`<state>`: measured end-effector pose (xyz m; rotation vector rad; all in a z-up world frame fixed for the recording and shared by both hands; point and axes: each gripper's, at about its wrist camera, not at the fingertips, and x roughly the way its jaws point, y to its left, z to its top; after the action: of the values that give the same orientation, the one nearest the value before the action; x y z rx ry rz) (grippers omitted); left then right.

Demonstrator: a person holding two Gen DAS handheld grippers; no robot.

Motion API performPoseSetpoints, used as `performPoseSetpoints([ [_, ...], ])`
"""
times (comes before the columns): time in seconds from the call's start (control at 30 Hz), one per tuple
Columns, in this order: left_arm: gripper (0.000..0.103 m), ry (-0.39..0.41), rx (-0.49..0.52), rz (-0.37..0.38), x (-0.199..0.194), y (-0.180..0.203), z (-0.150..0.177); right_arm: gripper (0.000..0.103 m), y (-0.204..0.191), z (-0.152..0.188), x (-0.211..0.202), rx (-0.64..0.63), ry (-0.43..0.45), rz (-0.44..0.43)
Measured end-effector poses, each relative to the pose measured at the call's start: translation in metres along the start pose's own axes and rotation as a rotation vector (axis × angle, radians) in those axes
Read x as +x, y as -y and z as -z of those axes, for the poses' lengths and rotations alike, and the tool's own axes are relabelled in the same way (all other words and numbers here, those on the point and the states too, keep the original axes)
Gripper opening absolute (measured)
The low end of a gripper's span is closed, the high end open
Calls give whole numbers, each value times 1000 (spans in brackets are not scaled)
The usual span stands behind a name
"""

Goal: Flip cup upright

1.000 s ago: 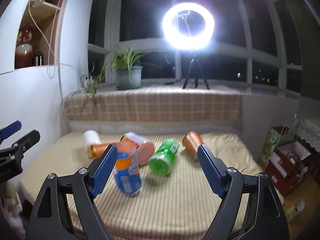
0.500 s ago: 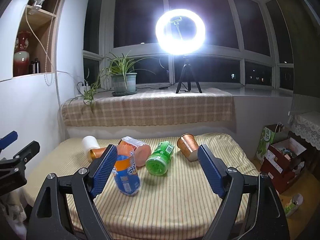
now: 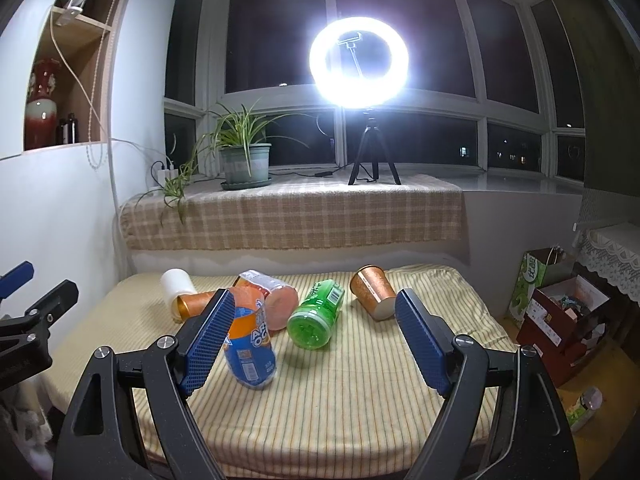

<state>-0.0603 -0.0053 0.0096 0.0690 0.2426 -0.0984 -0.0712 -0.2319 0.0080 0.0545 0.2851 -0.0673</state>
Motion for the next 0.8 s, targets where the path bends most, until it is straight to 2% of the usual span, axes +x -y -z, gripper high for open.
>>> performPoseSetpoints([
  [0.8, 103, -7, -15, -15, -7, 10, 3, 82, 3, -1, -1, -3, 8, 10],
])
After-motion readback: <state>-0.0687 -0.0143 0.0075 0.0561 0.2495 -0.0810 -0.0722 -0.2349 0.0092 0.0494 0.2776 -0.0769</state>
